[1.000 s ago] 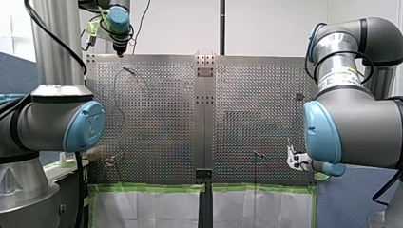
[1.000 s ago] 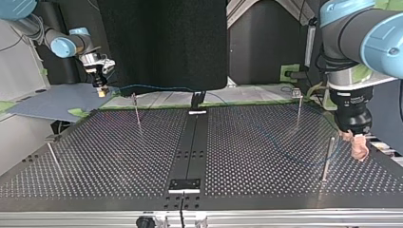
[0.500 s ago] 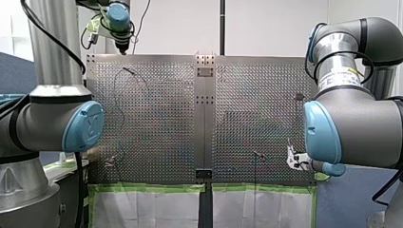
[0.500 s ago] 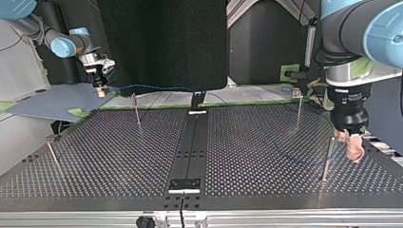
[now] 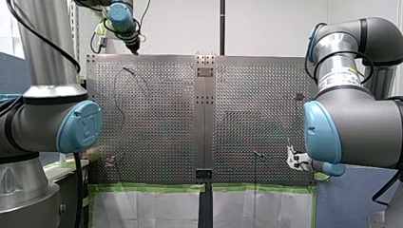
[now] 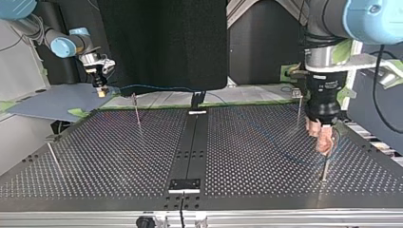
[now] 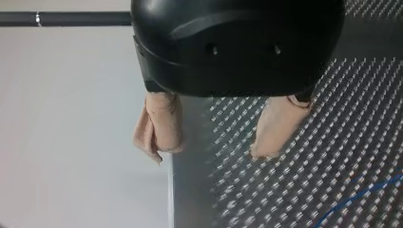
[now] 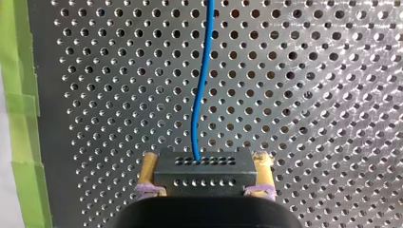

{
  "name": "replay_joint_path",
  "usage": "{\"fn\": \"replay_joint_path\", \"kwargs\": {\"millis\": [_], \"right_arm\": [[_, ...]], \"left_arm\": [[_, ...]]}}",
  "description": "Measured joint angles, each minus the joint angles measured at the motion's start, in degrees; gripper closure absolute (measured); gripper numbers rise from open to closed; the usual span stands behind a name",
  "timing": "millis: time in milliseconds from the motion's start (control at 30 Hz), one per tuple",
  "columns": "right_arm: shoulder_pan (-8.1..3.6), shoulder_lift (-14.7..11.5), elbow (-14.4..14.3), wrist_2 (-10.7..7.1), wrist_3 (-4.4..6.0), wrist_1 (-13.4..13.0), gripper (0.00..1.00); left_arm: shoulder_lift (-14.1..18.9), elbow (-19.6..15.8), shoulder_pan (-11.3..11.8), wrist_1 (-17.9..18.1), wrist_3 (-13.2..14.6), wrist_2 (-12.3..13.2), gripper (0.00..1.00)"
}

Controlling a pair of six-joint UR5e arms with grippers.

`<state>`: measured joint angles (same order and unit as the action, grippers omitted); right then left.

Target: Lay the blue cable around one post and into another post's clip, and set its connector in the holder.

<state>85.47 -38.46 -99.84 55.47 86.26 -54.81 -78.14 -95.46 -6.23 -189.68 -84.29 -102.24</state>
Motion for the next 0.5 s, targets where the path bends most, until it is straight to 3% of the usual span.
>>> {"fn": "replay_joint_path", "kwargs": {"millis": [500], "right_arm": [[0.01, 0.0, 0.0, 0.26, -0.35, 0.1, 1.0]], "left_arm": [[-7.8, -7.7, -8.0, 8.0, -8.0, -7.7, 0.0]]}}
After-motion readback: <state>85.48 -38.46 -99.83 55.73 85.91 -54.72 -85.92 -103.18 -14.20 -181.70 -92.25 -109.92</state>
